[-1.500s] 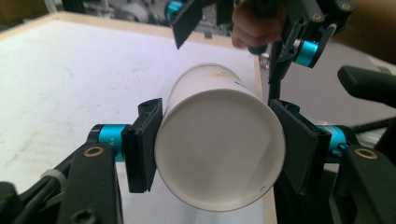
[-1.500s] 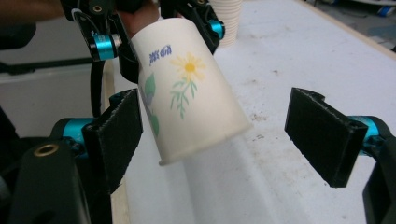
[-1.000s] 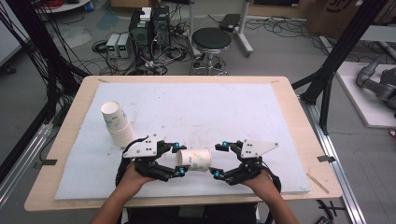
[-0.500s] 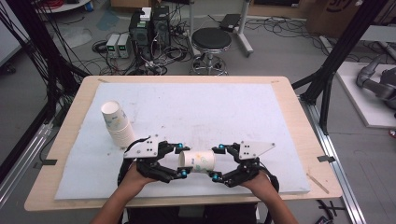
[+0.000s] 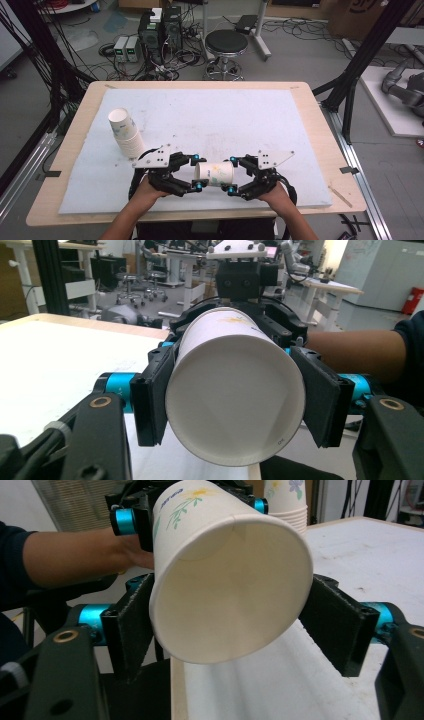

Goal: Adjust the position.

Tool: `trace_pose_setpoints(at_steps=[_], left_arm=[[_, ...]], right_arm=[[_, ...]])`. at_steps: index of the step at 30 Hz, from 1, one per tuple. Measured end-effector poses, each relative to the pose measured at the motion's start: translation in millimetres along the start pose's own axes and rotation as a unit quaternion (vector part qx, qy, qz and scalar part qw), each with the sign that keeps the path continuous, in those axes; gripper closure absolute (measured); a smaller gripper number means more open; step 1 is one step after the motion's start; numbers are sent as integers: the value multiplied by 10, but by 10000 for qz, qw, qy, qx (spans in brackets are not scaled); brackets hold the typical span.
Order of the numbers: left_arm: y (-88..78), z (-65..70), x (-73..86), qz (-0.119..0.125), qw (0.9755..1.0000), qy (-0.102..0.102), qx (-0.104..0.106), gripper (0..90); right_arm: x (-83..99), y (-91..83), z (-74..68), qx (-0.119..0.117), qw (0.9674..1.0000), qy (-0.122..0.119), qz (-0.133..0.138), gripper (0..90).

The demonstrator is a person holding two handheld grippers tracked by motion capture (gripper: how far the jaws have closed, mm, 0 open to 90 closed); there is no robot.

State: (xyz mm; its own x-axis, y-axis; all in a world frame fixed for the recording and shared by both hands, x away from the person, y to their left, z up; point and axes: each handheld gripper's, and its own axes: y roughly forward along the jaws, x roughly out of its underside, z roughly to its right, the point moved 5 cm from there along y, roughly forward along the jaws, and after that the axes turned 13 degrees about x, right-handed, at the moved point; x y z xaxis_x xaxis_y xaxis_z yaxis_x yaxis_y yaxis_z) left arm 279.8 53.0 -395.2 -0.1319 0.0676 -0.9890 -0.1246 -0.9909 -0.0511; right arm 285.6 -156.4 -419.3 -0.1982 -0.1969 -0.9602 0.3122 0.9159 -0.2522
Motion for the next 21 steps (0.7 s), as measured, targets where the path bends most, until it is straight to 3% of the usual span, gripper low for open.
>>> trace_pose_setpoints(at_steps=[7,12,21], left_arm=[[-17,-9,10,166,9998,-115,76,371],[-15,-9,15,149,9998,-134,52,370],[-26,-3,16,184,9997,-75,147,374]], right_arm=[[-15,-25,1,-51,9999,-1,102,309],[-33,-60,9,-117,9997,96,193,333],[-33,-40,1,-185,9994,197,195,293]])
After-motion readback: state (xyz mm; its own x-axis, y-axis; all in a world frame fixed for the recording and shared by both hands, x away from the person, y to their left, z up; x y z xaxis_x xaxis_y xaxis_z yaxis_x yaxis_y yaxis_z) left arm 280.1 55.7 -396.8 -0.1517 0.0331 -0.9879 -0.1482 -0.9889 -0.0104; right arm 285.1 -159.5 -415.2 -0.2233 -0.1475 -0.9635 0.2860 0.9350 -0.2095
